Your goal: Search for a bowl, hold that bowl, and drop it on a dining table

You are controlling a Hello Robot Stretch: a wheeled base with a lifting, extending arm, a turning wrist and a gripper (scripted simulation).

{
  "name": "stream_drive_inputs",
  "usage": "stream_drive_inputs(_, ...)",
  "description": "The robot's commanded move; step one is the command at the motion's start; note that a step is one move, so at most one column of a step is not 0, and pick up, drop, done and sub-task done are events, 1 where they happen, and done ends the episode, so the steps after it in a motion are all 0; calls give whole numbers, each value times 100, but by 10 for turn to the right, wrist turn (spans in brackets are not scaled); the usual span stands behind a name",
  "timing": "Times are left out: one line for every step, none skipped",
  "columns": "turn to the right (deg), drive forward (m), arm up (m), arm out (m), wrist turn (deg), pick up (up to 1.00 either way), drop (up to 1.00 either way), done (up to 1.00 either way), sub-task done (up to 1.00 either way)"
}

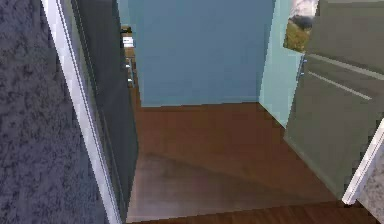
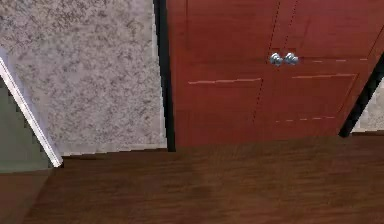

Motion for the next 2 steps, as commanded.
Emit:
stream_drive_inputs(0,85,0,0,0,0,0,0,0)
stream_drive_inputs(-60,0,0,0,0,0,0,0,0)
